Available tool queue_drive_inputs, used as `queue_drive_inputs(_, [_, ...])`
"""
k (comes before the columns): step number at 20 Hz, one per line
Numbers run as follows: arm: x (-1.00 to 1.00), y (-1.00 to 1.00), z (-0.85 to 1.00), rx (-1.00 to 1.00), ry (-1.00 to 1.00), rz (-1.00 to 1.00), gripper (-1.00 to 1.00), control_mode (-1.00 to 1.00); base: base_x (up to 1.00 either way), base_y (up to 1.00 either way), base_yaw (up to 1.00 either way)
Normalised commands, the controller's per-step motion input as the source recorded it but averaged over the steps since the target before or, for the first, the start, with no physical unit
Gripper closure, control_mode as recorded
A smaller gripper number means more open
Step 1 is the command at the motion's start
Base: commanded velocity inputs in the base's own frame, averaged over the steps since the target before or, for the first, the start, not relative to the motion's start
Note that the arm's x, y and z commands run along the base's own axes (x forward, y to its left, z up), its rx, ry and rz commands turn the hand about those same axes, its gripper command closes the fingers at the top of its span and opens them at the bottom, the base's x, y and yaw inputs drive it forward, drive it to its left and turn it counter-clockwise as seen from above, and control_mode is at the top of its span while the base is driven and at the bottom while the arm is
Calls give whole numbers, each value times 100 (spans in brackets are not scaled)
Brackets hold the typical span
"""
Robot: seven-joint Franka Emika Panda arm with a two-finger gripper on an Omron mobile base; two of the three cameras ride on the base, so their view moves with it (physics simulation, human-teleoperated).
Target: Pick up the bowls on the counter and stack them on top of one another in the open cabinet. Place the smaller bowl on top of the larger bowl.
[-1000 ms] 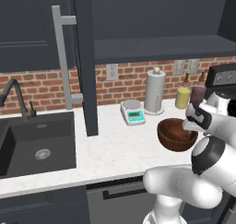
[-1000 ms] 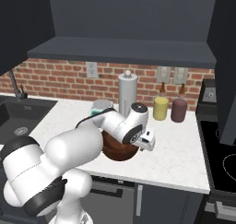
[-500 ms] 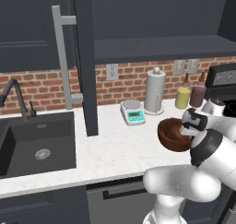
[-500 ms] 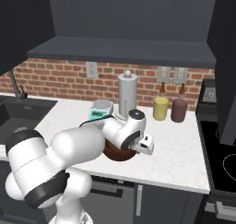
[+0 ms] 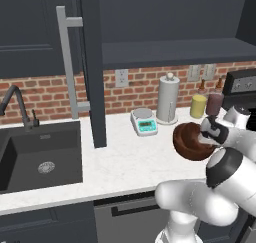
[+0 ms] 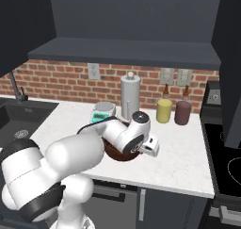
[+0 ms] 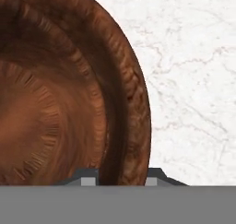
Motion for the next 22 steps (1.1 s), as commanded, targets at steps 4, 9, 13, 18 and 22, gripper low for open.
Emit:
queue_drive_inputs(4, [-42, 3, 100, 0, -37, -11, 100, -100, 0, 0, 0])
queue_drive_inputs(9, [-38, 10, 100, 0, -35, -13, 100, -100, 0, 0, 0])
queue_drive_inputs(13, [-38, 11, 100, 0, -24, -10, 100, -100, 0, 0, 0])
queue_drive_inputs(18, [-13, 4, 100, 0, -12, -13, 100, -100, 0, 0, 0])
queue_drive_inputs(22, [-12, 11, 100, 0, -1, -11, 100, -100, 0, 0, 0])
